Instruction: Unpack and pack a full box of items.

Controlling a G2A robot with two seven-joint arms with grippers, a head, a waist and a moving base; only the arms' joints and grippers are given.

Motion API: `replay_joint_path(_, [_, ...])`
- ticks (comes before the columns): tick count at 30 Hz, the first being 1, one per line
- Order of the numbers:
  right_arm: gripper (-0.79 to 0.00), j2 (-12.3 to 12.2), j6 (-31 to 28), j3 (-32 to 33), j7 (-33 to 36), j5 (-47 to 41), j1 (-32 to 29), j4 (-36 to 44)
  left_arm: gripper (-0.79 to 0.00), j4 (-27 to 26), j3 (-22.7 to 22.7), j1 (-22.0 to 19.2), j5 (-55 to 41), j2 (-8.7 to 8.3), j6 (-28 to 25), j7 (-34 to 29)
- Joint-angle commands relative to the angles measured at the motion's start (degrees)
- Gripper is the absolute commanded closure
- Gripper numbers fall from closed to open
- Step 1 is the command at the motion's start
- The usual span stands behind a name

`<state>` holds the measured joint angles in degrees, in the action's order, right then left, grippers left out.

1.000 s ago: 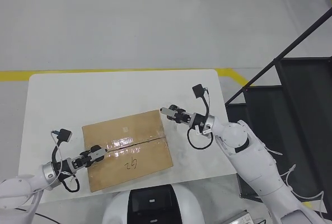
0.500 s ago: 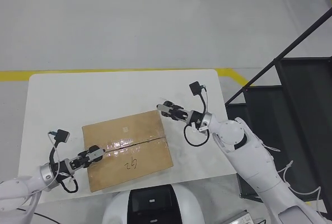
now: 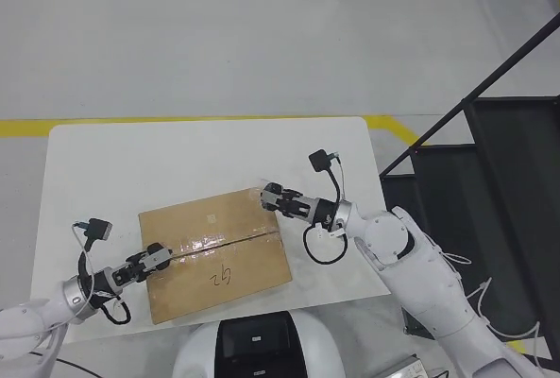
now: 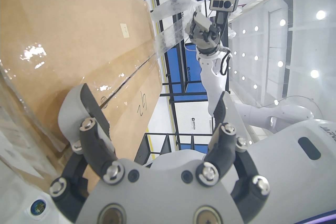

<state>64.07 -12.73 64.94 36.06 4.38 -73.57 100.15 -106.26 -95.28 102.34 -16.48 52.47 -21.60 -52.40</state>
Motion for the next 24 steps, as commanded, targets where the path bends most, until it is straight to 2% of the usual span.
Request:
replay_joint_path(1, [0.000, 0.00, 0.71, -0.40, -0.63, 1.41, -0.82, 1.02, -0.785, -0.26, -0.97, 0.83, -2.43, 0.06, -1.53, 0.49])
replay_joint_path(5, [0.000, 0.13, 1.98, -1.44, -1.53, 3.60, -1.11, 1.43, -0.785, -0.15, -4.64, 2.92, -6.29, 0.00, -3.33, 0.55])
replay_joint_path(7, [0.000, 0.25, 2.25, -1.93, -1.76, 3.85, -0.87, 1.25, -0.785, 0.02, -7.36, 4.08, -2.46, 0.05, -4.65, 4.44])
replay_joint_path(11, [0.000, 0.43, 2.36, -2.45, -2.20, 4.15, -0.44, 1.26, -0.785, -0.05, -8.25, 6.37, 1.70, 0.31, -3.51, 8.68])
replay_joint_path(17, [0.000, 0.44, 2.48, -2.15, -2.75, 4.88, -0.71, 2.29, -0.785, 1.28, -5.14, 4.91, 7.06, 0.51, 1.04, 10.17])
replay_joint_path(21, [0.000, 0.33, 2.62, -1.29, -2.90, 4.98, -1.18, 2.76, -0.785, 1.90, -0.94, 1.86, 14.50, 0.77, 4.09, 12.98])
replay_joint_path(24, [0.000, 0.22, 2.75, -0.54, -3.23, 5.35, -1.70, 3.12, -0.785, 2.47, 2.87, -0.24, 14.05, 1.04, 4.94, 11.51])
